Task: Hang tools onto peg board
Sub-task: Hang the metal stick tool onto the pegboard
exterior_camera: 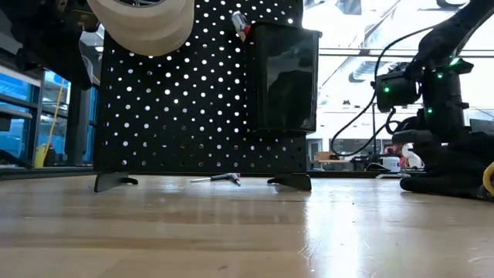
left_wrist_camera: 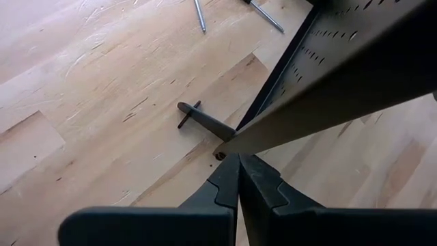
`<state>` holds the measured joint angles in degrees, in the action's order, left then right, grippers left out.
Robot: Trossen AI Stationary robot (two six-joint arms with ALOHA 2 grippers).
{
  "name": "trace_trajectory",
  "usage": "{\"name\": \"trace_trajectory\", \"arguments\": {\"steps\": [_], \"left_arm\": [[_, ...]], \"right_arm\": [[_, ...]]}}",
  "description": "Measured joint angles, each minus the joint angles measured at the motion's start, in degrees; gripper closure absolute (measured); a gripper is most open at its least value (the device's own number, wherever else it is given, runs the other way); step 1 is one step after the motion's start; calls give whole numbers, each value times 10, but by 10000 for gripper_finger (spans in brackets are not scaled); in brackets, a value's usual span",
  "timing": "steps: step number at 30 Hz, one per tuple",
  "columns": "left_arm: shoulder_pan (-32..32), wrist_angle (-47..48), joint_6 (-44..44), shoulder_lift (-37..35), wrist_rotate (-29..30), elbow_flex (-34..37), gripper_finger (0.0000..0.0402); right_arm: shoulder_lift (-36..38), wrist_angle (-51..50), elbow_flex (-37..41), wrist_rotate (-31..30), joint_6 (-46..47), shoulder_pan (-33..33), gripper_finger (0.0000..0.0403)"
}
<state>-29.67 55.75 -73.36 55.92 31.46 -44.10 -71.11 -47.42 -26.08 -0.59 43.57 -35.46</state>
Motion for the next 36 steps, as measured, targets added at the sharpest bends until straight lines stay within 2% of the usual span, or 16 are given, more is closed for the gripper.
{"name": "trace_trajectory", "arguments": {"steps": [2, 4, 6, 8, 9, 12, 14, 17, 20, 24, 29, 32, 36], "left_arm": [[0, 0, -1, 0, -1, 0, 401], [0, 0, -3, 0, -4, 0, 401], [0, 0, -4, 0, -7, 0, 402], [0, 0, -4, 0, -9, 0, 402], [0, 1, -4, 0, -10, 0, 401], [0, 1, -5, 0, -17, 0, 401], [0, 0, -5, 0, -26, 0, 402], [0, 0, -5, 0, -30, 0, 401], [0, 1, -5, 0, -30, 0, 402], [0, 3, -5, 0, -29, 0, 402], [0, 4, -5, 0, -27, 0, 401], [0, 4, -6, 0, -26, 0, 401], [0, 4, -14, 0, -25, 0, 401]], "right_arm": [[1, 15, 10, 12, 11, -1, 203], [2, 19, 10, 10, 19, 11, 231], [1, 23, 9, 2, 27, 31, 286], [-3, 25, 2, 0, 31, 53, 359], [-2, 25, -2, -5, 39, 65, 377], [4, 11, -19, -18, 68, 105, 383], [14, -11, -34, 5, 74, 131, 392], [44, -37, -66, 19, 78, 167, 394], [85, -70, -101, 2, 111, 217, 396], [150, -96, -158, -45, 177, 291, 396], [214, -61, -210, -114, 267, 415, 396], [220, -4, -214, -161, 312, 502, 396], [184, 103, -214, -252, 319, 619, 396]]}}
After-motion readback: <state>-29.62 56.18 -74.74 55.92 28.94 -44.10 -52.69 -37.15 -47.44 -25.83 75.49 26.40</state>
